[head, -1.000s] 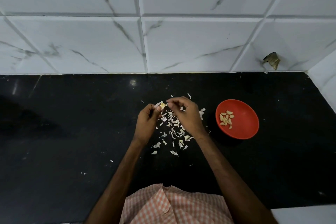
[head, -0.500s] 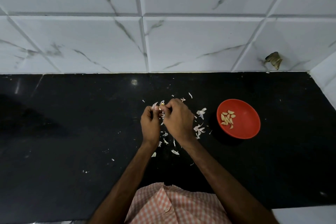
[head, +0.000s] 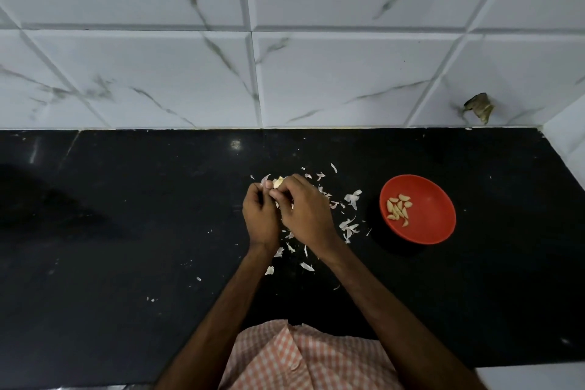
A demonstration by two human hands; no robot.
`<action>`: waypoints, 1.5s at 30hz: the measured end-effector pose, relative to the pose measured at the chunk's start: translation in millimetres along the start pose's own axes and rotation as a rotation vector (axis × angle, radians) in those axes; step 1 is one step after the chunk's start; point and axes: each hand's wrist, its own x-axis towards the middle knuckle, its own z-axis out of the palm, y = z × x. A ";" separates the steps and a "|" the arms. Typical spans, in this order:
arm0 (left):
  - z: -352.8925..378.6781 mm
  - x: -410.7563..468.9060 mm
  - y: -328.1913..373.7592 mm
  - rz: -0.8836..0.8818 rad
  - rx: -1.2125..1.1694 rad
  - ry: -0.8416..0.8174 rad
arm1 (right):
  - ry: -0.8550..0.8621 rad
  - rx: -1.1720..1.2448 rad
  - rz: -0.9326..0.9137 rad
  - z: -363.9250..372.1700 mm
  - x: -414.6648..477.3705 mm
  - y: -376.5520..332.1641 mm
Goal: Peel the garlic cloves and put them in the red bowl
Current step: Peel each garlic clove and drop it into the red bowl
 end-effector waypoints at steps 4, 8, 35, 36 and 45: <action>0.2 -0.7 1.1 -0.033 -0.067 0.007 | -0.044 0.191 0.183 -0.9 -3.2 12.6; -3.4 -0.2 -5.4 0.018 0.021 -0.040 | 0.089 0.314 0.227 -7.1 -1.9 21.3; -22.1 14.3 -40.8 -0.069 0.291 -0.064 | 0.117 1.072 0.643 -8.0 -6.9 40.3; -22.5 12.9 -41.3 -0.054 0.365 -0.083 | 0.127 1.106 0.678 -9.2 -6.8 41.3; -6.9 11.9 -52.0 0.065 0.800 -0.233 | 0.275 1.284 0.893 -46.5 -22.7 74.9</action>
